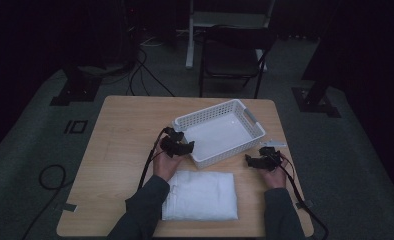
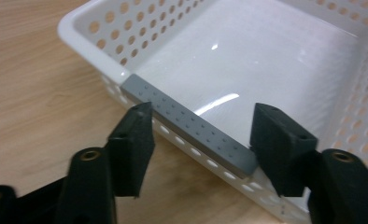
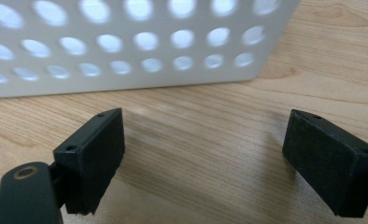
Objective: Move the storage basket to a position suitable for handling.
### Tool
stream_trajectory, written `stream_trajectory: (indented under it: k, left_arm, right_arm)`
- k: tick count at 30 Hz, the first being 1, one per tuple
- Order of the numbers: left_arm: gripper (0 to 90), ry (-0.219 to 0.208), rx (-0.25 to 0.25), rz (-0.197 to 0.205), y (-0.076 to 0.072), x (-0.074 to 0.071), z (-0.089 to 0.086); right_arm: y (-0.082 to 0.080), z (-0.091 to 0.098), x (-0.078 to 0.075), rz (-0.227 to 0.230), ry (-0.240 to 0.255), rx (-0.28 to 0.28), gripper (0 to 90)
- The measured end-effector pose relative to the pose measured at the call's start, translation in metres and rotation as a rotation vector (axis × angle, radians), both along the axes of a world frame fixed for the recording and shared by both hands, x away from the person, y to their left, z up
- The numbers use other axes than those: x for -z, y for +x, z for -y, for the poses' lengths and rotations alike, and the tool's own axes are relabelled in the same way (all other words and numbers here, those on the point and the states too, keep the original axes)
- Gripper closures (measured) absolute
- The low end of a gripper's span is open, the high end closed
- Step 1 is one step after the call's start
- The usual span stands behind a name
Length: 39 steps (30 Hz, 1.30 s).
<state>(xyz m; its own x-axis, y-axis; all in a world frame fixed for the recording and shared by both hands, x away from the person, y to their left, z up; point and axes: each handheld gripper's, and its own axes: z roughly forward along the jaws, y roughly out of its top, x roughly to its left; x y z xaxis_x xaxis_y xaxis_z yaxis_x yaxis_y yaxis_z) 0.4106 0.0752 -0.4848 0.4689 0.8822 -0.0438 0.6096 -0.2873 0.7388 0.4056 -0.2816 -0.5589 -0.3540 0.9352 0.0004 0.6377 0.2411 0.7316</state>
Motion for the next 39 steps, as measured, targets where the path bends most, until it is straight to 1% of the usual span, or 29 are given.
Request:
stream_trajectory:
  k: [5,8,12,15,18,20,22,24,27,30,32,33,36,39]
  left_arm:
    - [50.2,-0.01,-0.029,-0.013,0.012,-0.001,-0.012]
    - [56.8,0.013,-0.055,-0.01,0.017,-0.003,-0.018]
    - [62.2,0.012,-0.087,-0.005,0.021,-0.003,-0.028]
    - [66.2,0.024,-0.121,-0.002,0.024,-0.004,-0.035]
    - [67.4,0.011,-0.142,-0.011,0.025,-0.005,-0.043]
    - [63.3,-0.013,-0.139,-0.008,0.022,-0.008,-0.046]
    - [60.0,-0.03,-0.133,0.004,0.016,-0.012,-0.046]
    - [57.0,-0.029,-0.131,0.014,0.01,-0.014,-0.045]
    - [54.0,-0.031,-0.136,0.004,0.006,-0.012,-0.045]
    - [52.3,-0.032,-0.137,-0.015,0.005,-0.005,-0.045]
    - [54.2,-0.022,-0.134,-0.023,0.005,-0.001,-0.047]
    - [55.9,-0.038,-0.132,-0.025,0.006,0.0,-0.048]
    - [63.0,-0.011,-0.154,-0.013,0.007,-0.001,-0.052]
    - [65.0,-0.021,-0.147,-0.023,0.009,-0.002,-0.059]
  right_arm:
    - [0.0,0.0,0.0,0.0,0.0,-0.001,12.8]
    - [0.0,0.0,0.0,0.0,-0.001,-0.002,12.8]
    - [0.0,0.0,0.0,0.002,0.0,-0.009,14.1]
    - [-0.001,0.0,0.0,0.004,0.001,-0.014,14.9]
    - [-0.001,0.0,0.0,0.006,0.002,-0.023,16.1]
    - [-0.001,0.0,0.0,0.006,0.001,-0.024,16.1]
    - [-0.001,0.0,0.0,0.006,0.001,-0.024,16.1]
    - [-0.001,0.0,0.0,0.007,0.001,-0.024,16.1]
    - [-0.001,0.0,0.0,0.006,0.001,-0.024,16.1]
    - [-0.001,0.0,0.0,0.006,0.001,-0.023,16.1]
    - [-0.001,0.0,0.0,0.006,0.001,-0.024,16.1]
    - [-0.001,0.0,0.0,0.006,0.001,-0.024,16.1]
    - [-0.001,0.0,0.0,0.006,0.001,-0.024,16.1]
    - [-0.001,0.0,0.0,0.006,0.001,-0.024,16.1]
